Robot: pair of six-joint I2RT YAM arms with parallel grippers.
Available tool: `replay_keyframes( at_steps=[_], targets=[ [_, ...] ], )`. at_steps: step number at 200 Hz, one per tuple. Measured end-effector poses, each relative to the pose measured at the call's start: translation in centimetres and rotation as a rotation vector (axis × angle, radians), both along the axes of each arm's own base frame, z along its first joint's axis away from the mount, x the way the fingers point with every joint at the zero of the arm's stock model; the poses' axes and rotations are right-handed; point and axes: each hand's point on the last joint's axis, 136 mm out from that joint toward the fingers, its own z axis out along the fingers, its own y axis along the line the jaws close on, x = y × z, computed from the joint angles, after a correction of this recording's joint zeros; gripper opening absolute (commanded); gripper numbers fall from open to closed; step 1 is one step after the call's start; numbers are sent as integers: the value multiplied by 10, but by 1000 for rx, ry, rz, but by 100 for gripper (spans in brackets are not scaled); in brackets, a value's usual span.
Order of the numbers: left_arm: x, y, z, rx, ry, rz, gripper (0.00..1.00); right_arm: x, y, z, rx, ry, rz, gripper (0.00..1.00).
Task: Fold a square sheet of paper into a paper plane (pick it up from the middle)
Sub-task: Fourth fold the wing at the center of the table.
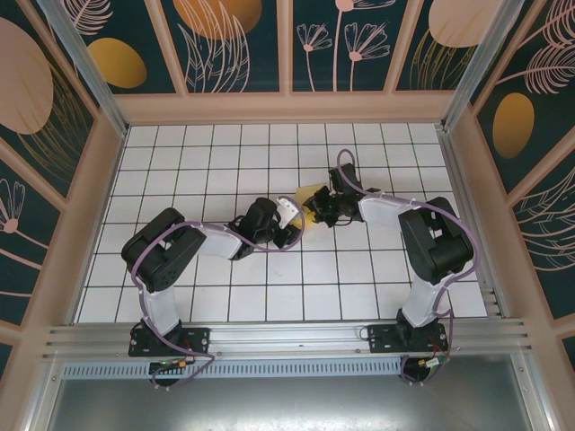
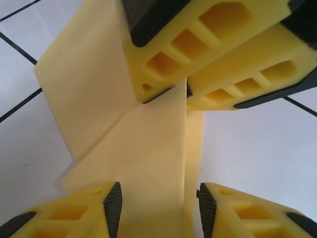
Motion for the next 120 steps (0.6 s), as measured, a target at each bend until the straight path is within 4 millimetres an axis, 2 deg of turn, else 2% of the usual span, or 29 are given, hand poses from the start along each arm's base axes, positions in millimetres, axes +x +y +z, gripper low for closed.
replay_keyframes(
  at_steps=[78,92,120],
  targets=[
    [3,0,-7,14,-14,3,24,3,-11,0,29,29,-1,26],
    [3,1,-8,15,-12,3,24,3,-15,-1,20,28,2,23],
    [3,0,-8,14,-12,4,29,7,-18,-1,14,23,25,13]
  ],
)
